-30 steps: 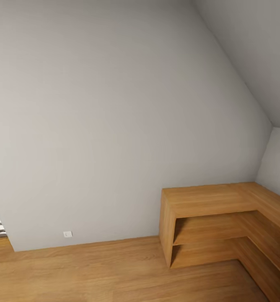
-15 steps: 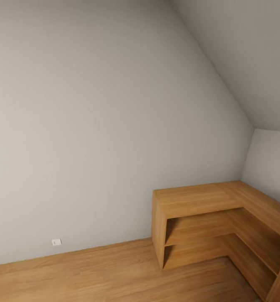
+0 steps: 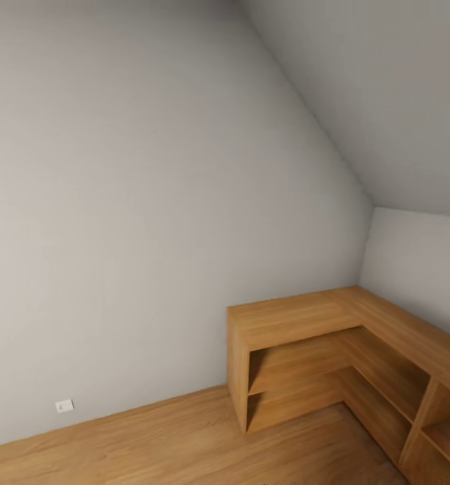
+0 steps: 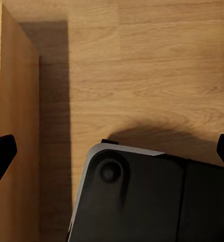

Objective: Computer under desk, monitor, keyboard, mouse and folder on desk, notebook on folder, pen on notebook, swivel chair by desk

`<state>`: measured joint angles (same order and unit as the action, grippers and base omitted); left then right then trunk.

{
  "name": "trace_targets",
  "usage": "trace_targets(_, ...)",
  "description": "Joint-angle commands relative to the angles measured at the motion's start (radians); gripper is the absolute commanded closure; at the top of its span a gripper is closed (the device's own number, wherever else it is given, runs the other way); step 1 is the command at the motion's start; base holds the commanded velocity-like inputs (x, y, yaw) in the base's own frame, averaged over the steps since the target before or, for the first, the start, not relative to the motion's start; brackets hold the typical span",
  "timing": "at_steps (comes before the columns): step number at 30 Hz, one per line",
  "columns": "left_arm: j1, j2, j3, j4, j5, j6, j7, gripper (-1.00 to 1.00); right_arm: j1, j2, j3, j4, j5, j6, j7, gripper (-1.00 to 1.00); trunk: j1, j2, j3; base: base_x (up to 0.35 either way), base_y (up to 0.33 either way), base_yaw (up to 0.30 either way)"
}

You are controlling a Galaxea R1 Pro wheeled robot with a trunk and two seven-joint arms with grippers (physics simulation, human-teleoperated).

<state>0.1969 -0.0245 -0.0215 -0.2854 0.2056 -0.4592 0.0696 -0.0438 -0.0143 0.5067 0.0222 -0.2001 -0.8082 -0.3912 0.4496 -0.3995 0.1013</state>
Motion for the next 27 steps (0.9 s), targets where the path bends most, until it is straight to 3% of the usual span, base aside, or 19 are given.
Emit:
trace_targets(1,0.001,0.0,-0.002,-0.002,0.003,-0.001,0.004,-1.0,-0.001,0.0,0.009,0.002,-0.007,-0.003,-0.002,-1.0,0.0,-0.001,0.0,0.0,0.0,-0.286)
trace_targets(16,0.001,0.0,-0.003,-0.001,0.003,-0.001,0.004,-1.0,-0.001,0.002,0.006,0.0,-0.01,0.004,-0.003,-1.0,0.0,-0.001,-0.003,0.0,0.0,-0.287)
trace_targets(27,0.001,0.0,-0.003,-0.001,0.003,-0.001,0.004,-1.0,-0.001,0.002,0.004,-0.004,-0.012,0.006,-0.007,-1.0,0.0,-0.001,-0.017,0.018,0.0,-0.193)
